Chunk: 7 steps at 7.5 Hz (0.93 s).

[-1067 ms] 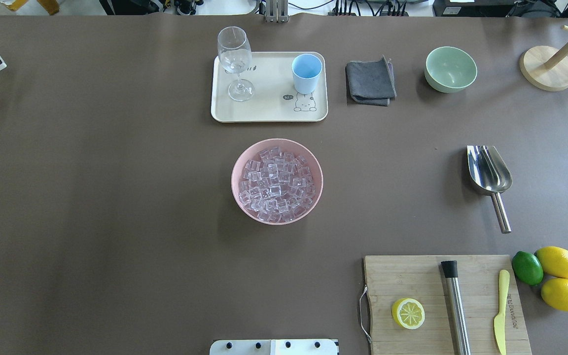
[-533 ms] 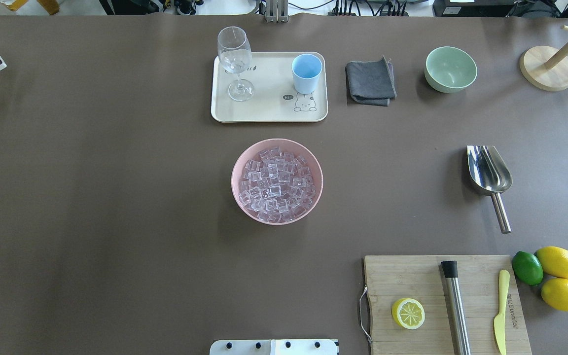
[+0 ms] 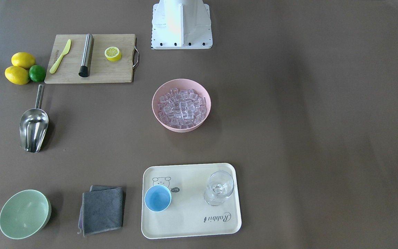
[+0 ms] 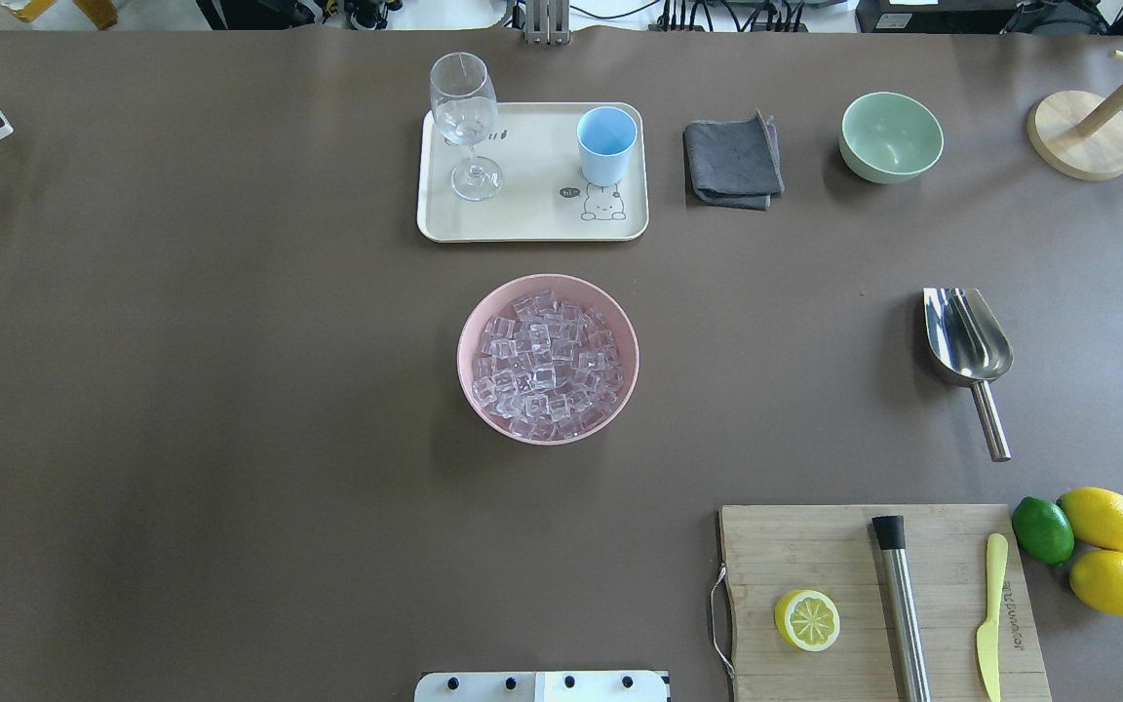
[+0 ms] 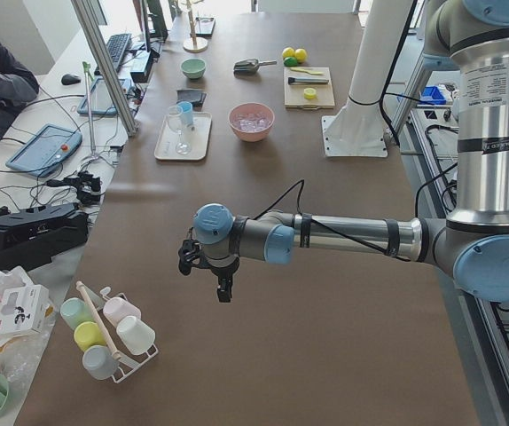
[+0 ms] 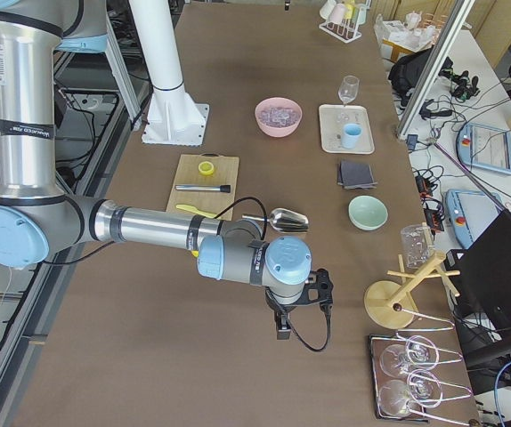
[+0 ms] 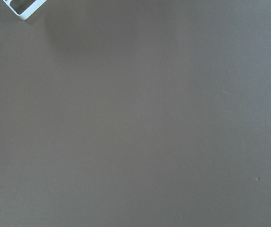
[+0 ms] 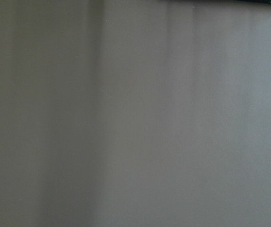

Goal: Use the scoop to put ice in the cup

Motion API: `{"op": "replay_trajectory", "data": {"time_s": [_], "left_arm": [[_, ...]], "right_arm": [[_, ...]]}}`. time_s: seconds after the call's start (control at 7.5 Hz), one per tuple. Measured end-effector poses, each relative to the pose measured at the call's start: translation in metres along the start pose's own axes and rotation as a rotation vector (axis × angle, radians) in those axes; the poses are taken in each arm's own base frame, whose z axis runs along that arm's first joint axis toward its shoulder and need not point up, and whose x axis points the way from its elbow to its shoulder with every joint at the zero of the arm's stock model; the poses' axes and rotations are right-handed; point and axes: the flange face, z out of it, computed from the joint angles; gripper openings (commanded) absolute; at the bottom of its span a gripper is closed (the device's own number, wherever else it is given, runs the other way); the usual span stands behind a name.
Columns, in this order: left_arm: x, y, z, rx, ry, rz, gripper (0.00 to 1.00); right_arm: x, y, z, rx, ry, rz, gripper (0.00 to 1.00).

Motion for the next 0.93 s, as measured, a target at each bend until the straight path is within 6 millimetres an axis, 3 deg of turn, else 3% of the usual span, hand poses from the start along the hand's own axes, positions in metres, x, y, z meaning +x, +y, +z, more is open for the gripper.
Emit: {"op": "replay_trajectory", "data": {"time_s": [0.27,0.4,0.67,0.93], "left_arm": [[0.007,-0.001,0.006,-0.008,-0.001,0.02,0.98],[0.012,-0.002,0.008,-0.009,0.001,0.033,0.98],[0.05,-0.01,0.023,-0.01,0.014,0.14,0.98],[0.123,-0.029,0.047,-0.036,0.037,0.284,0.98]], "right_arm": [[-0.01,-0.004,-0.001,0.005,-0.001,0.012,1.0],[-0.032,-0.014,0.003,0.001,-0.014,0.046,1.0],[-0.104,-0.033,0.009,-0.001,-0.031,0.107,1.0],[-0.178,-0.038,0.023,-0.029,-0.047,0.129,1.0]]}}
